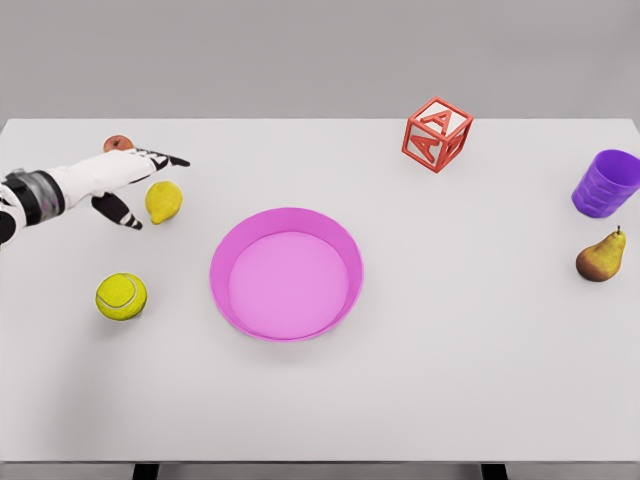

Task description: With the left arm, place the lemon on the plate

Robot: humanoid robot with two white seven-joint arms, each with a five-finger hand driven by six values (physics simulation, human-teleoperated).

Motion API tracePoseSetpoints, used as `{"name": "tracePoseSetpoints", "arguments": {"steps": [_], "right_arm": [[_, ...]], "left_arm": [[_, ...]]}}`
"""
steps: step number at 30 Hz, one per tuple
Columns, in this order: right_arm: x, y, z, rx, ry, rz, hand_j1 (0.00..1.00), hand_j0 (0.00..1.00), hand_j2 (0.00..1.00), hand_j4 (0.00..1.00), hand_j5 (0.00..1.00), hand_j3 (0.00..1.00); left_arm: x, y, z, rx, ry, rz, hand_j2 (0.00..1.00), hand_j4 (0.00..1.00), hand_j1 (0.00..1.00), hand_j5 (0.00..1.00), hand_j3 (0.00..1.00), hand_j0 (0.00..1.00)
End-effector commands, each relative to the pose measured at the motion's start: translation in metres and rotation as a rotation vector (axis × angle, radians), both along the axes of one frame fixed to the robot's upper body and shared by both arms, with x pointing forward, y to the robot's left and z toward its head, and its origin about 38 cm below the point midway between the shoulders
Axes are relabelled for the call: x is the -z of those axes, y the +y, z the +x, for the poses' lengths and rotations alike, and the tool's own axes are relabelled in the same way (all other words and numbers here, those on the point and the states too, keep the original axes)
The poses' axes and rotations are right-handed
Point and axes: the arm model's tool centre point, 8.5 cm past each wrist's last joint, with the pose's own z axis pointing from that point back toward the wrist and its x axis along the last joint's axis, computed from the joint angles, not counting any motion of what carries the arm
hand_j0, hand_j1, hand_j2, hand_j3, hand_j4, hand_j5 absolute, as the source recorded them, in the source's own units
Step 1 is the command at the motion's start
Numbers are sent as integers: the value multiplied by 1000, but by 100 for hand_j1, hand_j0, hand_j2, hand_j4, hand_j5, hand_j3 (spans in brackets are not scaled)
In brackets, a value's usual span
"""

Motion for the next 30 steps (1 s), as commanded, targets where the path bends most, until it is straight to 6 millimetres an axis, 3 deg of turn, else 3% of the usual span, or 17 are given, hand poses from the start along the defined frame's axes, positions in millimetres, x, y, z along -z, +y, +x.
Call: {"name": "tracePoseSetpoints", "arguments": {"steps": [1, 19, 30], "right_arm": [[0, 0, 0, 0, 0, 0, 100, 100, 100, 100, 100, 100], [0, 0, 0, 0, -1, 0, 100, 100, 100, 100, 100, 100], [0, 0, 0, 0, 0, 0, 100, 100, 100, 100, 100, 100]], "left_arm": [[9, 0, 1, -12, 20, -7, 100, 100, 100, 100, 100, 100], [10, 2, 3, -20, 27, -14, 91, 91, 91, 91, 91, 91], [12, 1, 3, -24, 34, -18, 91, 91, 91, 91, 91, 91]]}}
